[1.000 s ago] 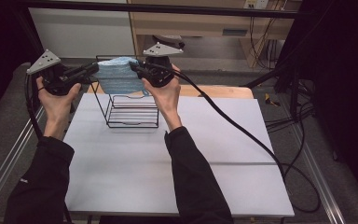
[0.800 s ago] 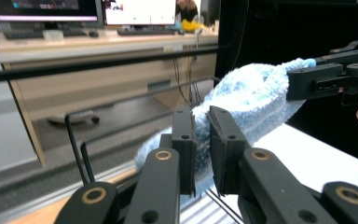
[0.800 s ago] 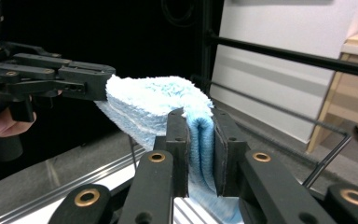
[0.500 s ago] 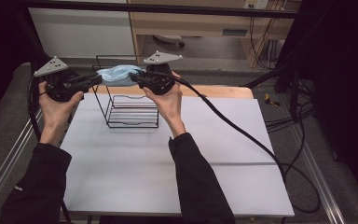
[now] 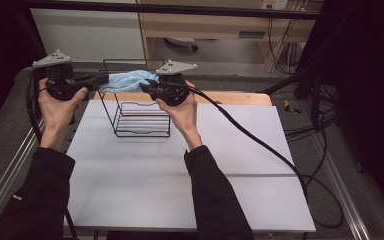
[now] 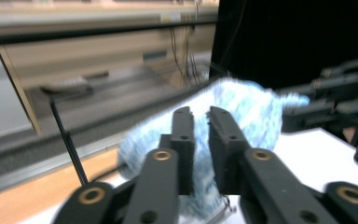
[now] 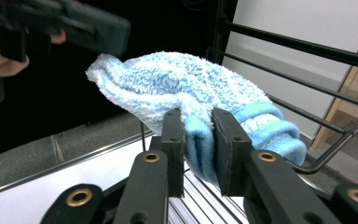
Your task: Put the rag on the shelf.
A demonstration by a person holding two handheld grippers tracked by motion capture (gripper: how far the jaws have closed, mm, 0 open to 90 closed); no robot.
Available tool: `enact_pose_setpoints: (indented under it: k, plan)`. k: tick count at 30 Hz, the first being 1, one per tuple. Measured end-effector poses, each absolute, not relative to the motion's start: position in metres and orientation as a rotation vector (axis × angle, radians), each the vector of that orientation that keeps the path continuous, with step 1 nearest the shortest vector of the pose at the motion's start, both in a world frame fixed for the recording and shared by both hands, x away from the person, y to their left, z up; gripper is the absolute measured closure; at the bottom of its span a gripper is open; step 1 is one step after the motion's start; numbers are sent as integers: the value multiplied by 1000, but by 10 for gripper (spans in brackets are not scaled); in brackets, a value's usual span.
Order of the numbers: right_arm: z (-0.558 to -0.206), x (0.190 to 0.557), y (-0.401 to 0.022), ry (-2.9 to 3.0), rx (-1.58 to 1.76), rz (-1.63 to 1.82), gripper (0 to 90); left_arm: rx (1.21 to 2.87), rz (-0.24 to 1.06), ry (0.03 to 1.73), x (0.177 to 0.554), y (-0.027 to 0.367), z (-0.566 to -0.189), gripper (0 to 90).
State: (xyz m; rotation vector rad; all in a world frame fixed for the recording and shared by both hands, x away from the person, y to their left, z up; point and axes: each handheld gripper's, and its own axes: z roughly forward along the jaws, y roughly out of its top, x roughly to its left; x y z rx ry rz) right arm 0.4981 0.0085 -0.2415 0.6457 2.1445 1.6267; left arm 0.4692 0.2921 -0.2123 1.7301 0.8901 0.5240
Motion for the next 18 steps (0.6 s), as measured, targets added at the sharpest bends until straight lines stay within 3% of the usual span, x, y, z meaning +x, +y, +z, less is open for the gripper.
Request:
enact_pose_setpoints:
  k: [6,15,18]
  plan:
    - [-244,497,9,2170,633,1616,697,1811,476,895,471,288,-230,893]
    - [-238,491,7,2140,641,1664,484,1891,532,895,472,282,-242,899]
    - [-232,489,5,2117,646,1705,507,1896,540,891,473,282,-246,899]
